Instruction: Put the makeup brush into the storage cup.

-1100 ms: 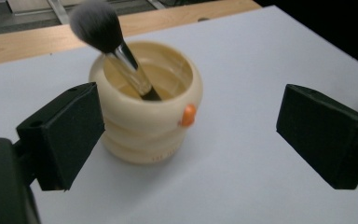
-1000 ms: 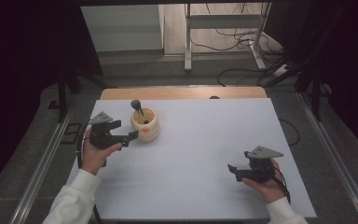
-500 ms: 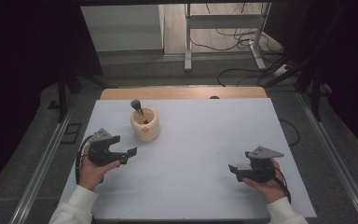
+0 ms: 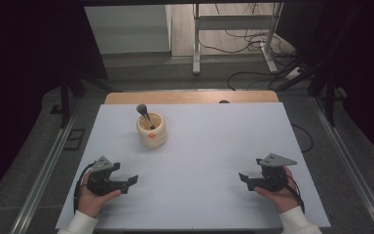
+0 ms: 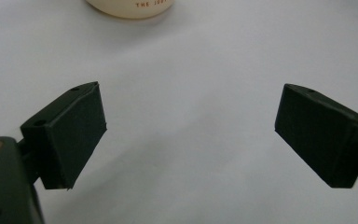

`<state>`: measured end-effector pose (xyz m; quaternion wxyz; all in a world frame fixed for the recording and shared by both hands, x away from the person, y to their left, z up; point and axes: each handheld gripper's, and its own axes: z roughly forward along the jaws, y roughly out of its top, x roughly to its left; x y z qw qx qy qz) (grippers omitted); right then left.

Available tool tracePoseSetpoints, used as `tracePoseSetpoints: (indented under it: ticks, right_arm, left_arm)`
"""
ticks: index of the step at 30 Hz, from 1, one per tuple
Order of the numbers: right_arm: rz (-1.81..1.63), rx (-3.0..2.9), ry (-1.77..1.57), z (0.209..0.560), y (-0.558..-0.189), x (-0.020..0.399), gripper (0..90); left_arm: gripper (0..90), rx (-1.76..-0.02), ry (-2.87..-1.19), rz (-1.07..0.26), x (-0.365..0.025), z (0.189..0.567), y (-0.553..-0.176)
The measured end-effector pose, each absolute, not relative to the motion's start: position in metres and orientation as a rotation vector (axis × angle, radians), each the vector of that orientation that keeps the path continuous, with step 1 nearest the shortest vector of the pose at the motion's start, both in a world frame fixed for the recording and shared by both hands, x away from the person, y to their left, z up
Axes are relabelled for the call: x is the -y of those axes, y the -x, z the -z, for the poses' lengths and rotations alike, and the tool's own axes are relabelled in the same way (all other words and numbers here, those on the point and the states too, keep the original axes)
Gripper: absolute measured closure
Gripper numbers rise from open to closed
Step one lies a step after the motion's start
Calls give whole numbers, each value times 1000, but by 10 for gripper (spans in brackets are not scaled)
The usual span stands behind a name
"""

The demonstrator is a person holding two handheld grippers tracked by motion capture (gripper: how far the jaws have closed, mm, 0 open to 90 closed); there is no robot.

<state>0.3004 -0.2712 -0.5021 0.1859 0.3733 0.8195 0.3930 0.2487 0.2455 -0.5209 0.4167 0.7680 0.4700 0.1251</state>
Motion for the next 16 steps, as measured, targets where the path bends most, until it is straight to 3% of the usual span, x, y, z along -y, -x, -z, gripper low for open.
tracePoseSetpoints:
  ticks: [16]
  right_arm:
    - [-1098,-2296,-1044,503,-299,274,111]
  left_arm:
    - [95,-1171,-1940,-325,-244,523,-252]
